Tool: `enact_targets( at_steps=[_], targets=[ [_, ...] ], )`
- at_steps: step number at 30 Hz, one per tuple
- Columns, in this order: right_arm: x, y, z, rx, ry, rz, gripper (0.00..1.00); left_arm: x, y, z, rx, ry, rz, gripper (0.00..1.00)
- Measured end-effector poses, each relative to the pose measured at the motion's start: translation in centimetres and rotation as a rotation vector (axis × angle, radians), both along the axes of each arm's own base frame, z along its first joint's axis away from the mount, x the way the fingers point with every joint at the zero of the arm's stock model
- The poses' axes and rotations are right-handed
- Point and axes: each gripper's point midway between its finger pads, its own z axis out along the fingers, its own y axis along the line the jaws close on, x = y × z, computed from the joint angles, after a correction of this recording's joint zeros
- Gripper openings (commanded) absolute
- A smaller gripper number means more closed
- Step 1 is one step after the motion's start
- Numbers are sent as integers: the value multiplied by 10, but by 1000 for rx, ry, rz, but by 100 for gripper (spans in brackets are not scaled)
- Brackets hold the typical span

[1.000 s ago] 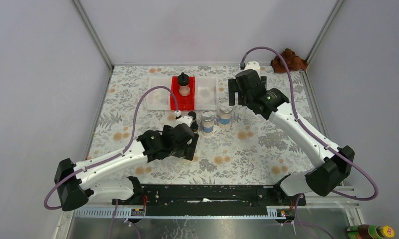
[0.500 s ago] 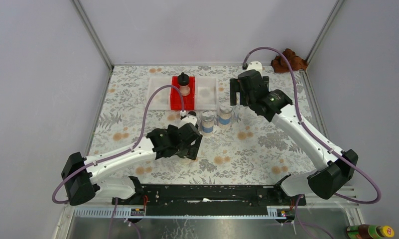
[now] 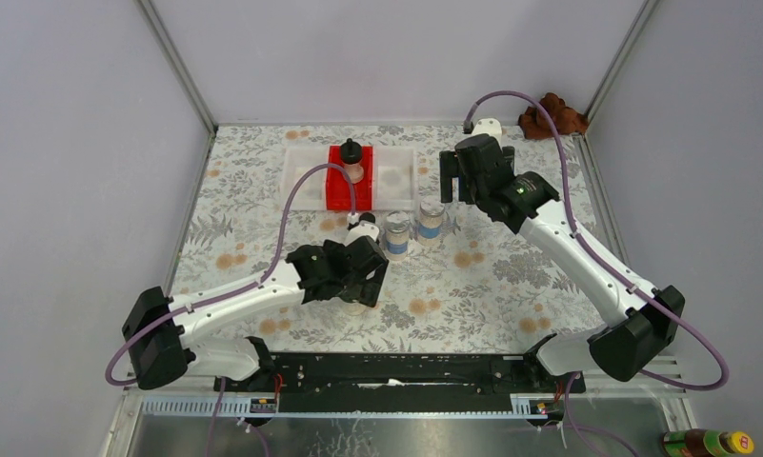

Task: Organize the condiment bottles
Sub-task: Pick up the bottle from the center of the board.

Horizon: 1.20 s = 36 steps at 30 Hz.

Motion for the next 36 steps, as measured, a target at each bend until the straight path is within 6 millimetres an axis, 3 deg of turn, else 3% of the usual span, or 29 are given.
enact_targets(
  at_steps=[29, 36],
  targets=[
    [-13, -10, 1, 5, -9, -3, 100, -3, -2, -8, 1, 31, 26, 83],
    [-13, -11, 0, 5, -8, -3, 100, -2, -2, -10, 7, 35, 29, 72]
  ],
)
